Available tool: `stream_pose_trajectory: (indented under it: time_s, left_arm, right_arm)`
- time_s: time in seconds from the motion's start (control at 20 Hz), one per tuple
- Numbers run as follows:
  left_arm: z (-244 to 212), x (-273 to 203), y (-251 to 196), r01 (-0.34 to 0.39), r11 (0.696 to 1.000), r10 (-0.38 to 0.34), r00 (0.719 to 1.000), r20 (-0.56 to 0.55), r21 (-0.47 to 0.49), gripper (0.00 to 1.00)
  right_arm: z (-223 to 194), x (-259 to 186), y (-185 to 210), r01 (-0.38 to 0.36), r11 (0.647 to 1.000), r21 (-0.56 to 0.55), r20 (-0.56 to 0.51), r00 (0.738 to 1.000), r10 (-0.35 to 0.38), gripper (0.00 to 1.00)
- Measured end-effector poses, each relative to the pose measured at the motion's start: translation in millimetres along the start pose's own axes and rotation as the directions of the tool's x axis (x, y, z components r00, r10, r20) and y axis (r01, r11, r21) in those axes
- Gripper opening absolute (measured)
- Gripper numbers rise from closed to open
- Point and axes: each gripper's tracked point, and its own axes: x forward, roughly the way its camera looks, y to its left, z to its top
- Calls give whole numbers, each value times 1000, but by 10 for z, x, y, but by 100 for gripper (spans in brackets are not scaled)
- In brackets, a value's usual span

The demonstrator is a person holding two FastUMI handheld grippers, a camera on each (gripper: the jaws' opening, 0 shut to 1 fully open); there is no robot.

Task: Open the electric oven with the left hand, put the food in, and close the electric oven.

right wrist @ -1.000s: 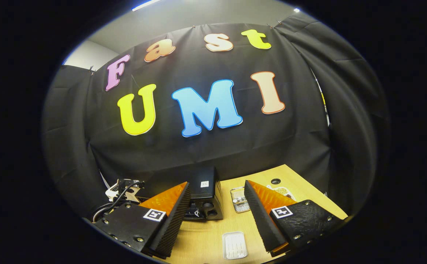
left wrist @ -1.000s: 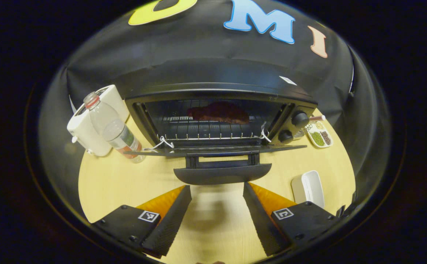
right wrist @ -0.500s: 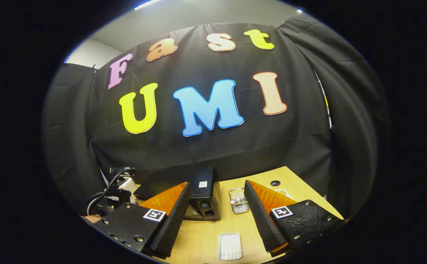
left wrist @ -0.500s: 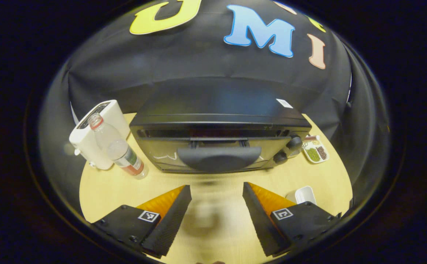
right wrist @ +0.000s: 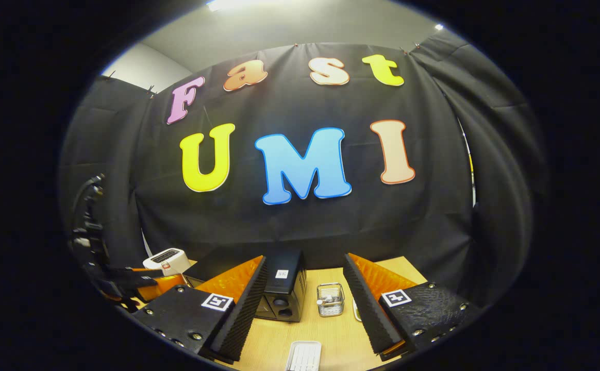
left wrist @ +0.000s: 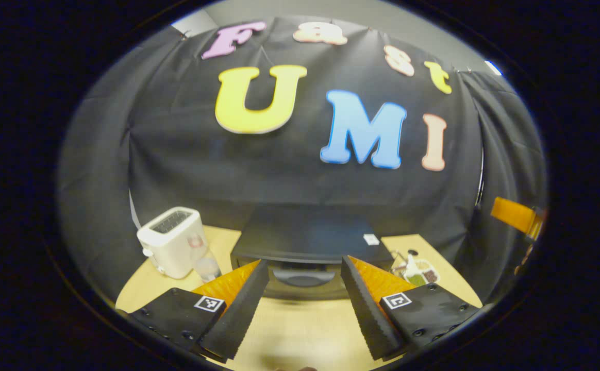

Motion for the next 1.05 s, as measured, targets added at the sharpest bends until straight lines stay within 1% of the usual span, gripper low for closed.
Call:
stream_pose_trajectory:
  time_s: [0.1, 0.2, 0.3, 0.35, 0.45, 0.5, 0.55, 0.65, 0.75, 0.85, 0.95, 1.0, 1.05]
  left_arm:
    - [490, -300, -92, -4, 999, 0, 990, 141, 32, 99]
    - [864, -568, -195, -21, 998, 6, 974, 227, 67, 99]
    - [1093, -750, -243, -40, 996, 16, 960, 280, 81, 99]
    - [1172, -837, -324, -32, 996, 7, 955, 297, 79, 99]
    - [1306, -950, -388, 3, 997, -31, 940, 340, 81, 99]
    - [1339, -978, -383, 20, 996, -49, 936, 348, 87, 99]
    - [1301, -1004, -352, 30, 996, -58, 940, 337, 87, 99]
    - [1291, -1066, -303, 48, 996, -68, 939, 336, 69, 99]
    - [1309, -1123, -216, 63, 997, -75, 940, 333, 49, 92]
    - [1295, -1220, -139, 65, 997, -77, 940, 333, 47, 99]
    - [1250, -1279, -90, 82, 996, -91, 941, 325, 44, 99]
    - [1245, -1323, -64, 92, 995, -99, 938, 331, 39, 95]
    - [1218, -1354, -33, 100, 994, -106, 940, 325, 35, 99]
  right_arm:
    - [223, -56, 80, -32, 999, 2, 66, 997, 32, 89]
    - [370, -88, 164, -62, 998, 16, 111, 992, 60, 89]
    - [439, -143, 233, -78, 997, 26, 110, 991, 74, 89]
    - [461, -182, 237, -71, 997, 30, 107, 992, 67, 89]
    - [545, -253, 261, -57, 997, 47, 110, 993, 51, 89]
    - [567, -297, 288, -44, 998, 50, 109, 993, 38, 89]
    - [578, -340, 307, -30, 998, 47, 101, 995, 25, 89]
    - [638, -443, 377, -24, 999, 41, 103, 994, 20, 89]
    - [648, -528, 411, -4, 999, 37, 92, 996, 0, 89]
    - [681, -637, 480, 8, 999, 44, 96, 995, -13, 89]
    - [684, -720, 489, 30, 999, 30, 103, 994, -33, 89]
    - [681, -756, 505, 42, 999, 22, 109, 993, -44, 89]
    - [670, -801, 529, 49, 999, 16, 113, 992, -50, 89]
